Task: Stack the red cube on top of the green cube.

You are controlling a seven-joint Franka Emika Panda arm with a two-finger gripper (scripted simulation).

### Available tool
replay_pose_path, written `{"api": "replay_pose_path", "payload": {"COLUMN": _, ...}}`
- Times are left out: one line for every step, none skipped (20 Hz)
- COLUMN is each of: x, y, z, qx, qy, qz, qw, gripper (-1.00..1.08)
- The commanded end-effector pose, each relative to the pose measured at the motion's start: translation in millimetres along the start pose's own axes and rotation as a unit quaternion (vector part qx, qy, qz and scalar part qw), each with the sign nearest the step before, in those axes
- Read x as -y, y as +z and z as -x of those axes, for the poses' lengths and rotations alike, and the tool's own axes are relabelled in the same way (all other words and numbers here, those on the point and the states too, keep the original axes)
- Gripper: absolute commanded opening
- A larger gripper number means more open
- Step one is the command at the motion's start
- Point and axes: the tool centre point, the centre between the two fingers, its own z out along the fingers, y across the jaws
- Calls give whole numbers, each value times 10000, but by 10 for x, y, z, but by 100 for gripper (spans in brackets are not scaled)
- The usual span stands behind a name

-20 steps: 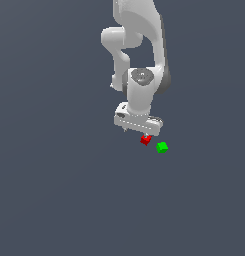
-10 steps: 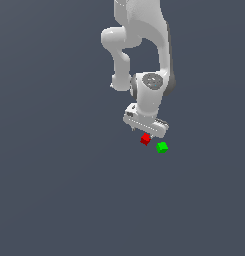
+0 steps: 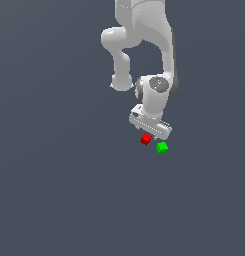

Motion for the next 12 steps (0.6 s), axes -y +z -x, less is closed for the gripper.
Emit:
{"api": "replay_pose_path", "payload": {"x": 20, "y": 20, "z": 21, "qx": -1, "qy": 71, "qz": 2, "qw": 10000, "gripper": 100}}
{"api": "replay_pose_path", "payload": {"x": 25, "y": 25, "z": 26, "qx": -1, "qy": 85, "qz": 3, "qw": 10000, "gripper": 100}}
{"api": "replay_pose_path", "payload": {"x": 29, "y": 28, "z": 29, "qx": -1, "qy": 94, "qz": 3, "qw": 10000, "gripper": 100}}
{"api": "replay_pose_path", "payload": {"x": 32, "y": 30, "z": 30, "qx": 0, "qy": 99, "qz": 3, "qw": 10000, "gripper": 100}}
{"api": "replay_pose_path", "payload": {"x": 34, "y": 30, "z": 30, "qx": 0, "qy": 99, "qz": 3, "qw": 10000, "gripper": 100}}
{"api": "replay_pose_path", "payload": {"x": 33, "y": 29, "z": 26, "qx": 0, "qy": 96, "qz": 3, "qw": 10000, "gripper": 100}}
{"api": "replay_pose_path", "payload": {"x": 33, "y": 27, "z": 24, "qx": 1, "qy": 89, "qz": 2, "qw": 10000, "gripper": 100}}
{"api": "replay_pose_path", "payload": {"x": 31, "y": 26, "z": 22, "qx": 1, "qy": 89, "qz": 2, "qw": 10000, "gripper": 100}}
{"api": "replay_pose_path", "payload": {"x": 31, "y": 26, "z": 25, "qx": 1, "qy": 89, "qz": 2, "qw": 10000, "gripper": 100}}
{"api": "replay_pose_path", "payload": {"x": 31, "y": 29, "z": 25, "qx": 1, "qy": 89, "qz": 2, "qw": 10000, "gripper": 100}}
{"api": "replay_pose_path", "payload": {"x": 31, "y": 38, "z": 25, "qx": 1, "qy": 89, "qz": 2, "qw": 10000, "gripper": 100}}
{"api": "replay_pose_path", "payload": {"x": 31, "y": 53, "z": 25, "qx": 1, "qy": 89, "qz": 2, "qw": 10000, "gripper": 100}}
